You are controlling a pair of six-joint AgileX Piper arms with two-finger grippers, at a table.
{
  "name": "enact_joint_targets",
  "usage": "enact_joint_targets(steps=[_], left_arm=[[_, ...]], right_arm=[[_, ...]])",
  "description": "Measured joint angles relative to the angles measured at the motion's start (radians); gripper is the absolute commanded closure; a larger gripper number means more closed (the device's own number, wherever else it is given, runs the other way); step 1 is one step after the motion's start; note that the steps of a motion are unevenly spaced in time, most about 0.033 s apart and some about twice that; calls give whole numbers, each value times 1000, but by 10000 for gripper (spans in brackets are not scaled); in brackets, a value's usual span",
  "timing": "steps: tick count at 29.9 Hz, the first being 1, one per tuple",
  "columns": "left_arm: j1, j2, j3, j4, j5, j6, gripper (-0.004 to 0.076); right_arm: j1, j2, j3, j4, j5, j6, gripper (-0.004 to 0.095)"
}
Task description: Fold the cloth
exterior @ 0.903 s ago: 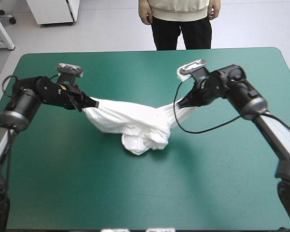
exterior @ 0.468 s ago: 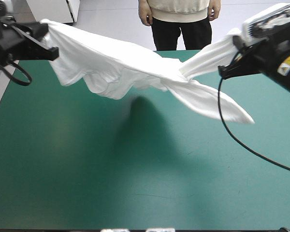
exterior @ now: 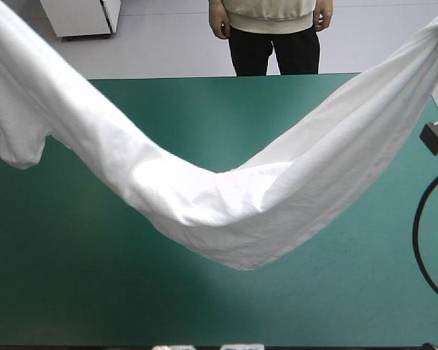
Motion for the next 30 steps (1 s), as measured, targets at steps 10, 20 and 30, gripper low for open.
enact_joint_targets(steps=[10,20,30], left_arm=[[0,-115,-5,-1,96,-42,733],[2,-94,490,7,80,-81,733],[2,164,935,12,-395,-57,733]], right_arm=[[0,-43,14,3,132,24,903],[0,19,267,-44,119,97,904],[-59,364,507,-126,-89,205,925]])
